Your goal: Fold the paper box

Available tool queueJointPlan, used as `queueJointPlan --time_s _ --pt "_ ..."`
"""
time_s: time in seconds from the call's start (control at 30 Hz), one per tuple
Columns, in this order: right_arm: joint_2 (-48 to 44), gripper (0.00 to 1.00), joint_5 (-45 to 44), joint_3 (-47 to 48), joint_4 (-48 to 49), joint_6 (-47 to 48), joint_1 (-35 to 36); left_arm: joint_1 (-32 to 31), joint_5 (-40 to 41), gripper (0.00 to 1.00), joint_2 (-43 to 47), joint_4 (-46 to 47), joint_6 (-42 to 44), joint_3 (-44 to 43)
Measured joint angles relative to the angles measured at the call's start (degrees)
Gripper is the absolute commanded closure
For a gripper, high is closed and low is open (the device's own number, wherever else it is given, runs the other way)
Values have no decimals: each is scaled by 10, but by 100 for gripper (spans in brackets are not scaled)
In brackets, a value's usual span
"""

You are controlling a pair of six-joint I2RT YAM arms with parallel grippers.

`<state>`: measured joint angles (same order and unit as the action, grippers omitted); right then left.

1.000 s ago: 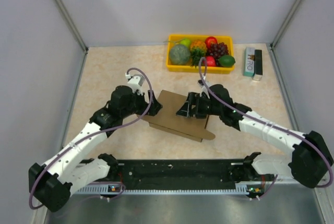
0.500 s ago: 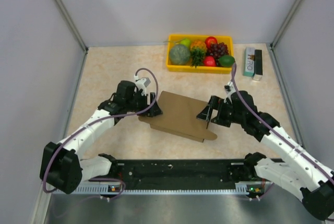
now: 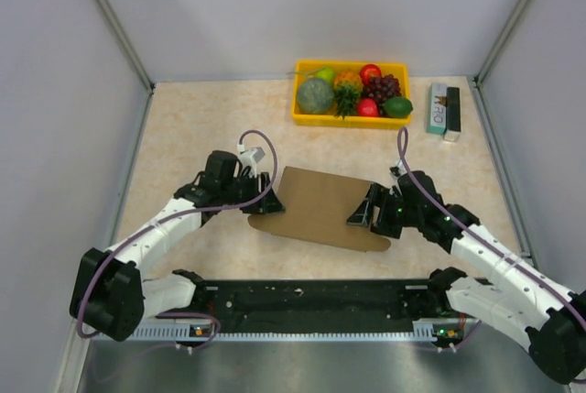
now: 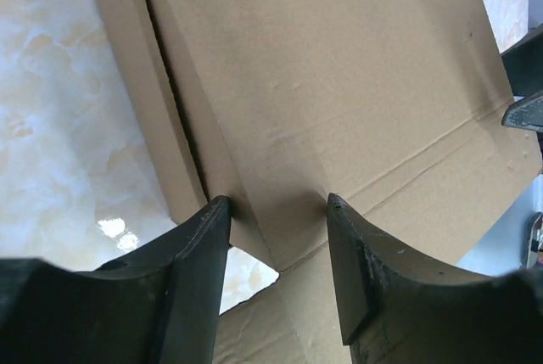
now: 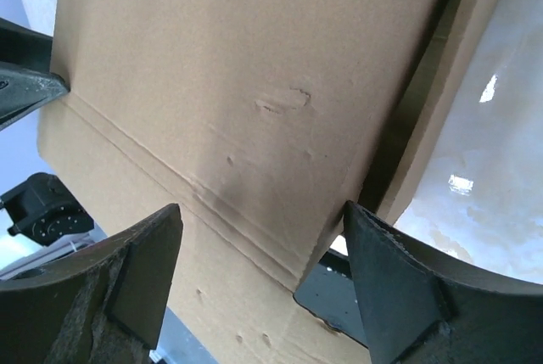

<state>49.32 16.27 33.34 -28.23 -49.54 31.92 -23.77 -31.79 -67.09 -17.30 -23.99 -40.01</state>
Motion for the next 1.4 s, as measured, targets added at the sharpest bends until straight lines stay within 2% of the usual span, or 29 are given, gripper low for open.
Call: queueJointPlan --time_s 0.23,0.7,0.97,1.17,1.27,1.4 --pt "12 30 -2 -19 11 -6 -1 1 -7 42 28 36 -45 40" --pt "23 28 -10 2 -21 60 -1 0 12 47 51 86 -74 100" --pt "23 27 -18 31 -57 109 -1 0 16 34 70 91 -71 107" --pt "30 28 -68 23 -74 125 -1 0 49 25 129 75 -59 108" --pt "38 29 -84 16 -72 130 -1 0 78 27 151 74 -59 112" --pt "56 29 -91 10 -66 134 -1 0 101 38 123 79 -57 113"
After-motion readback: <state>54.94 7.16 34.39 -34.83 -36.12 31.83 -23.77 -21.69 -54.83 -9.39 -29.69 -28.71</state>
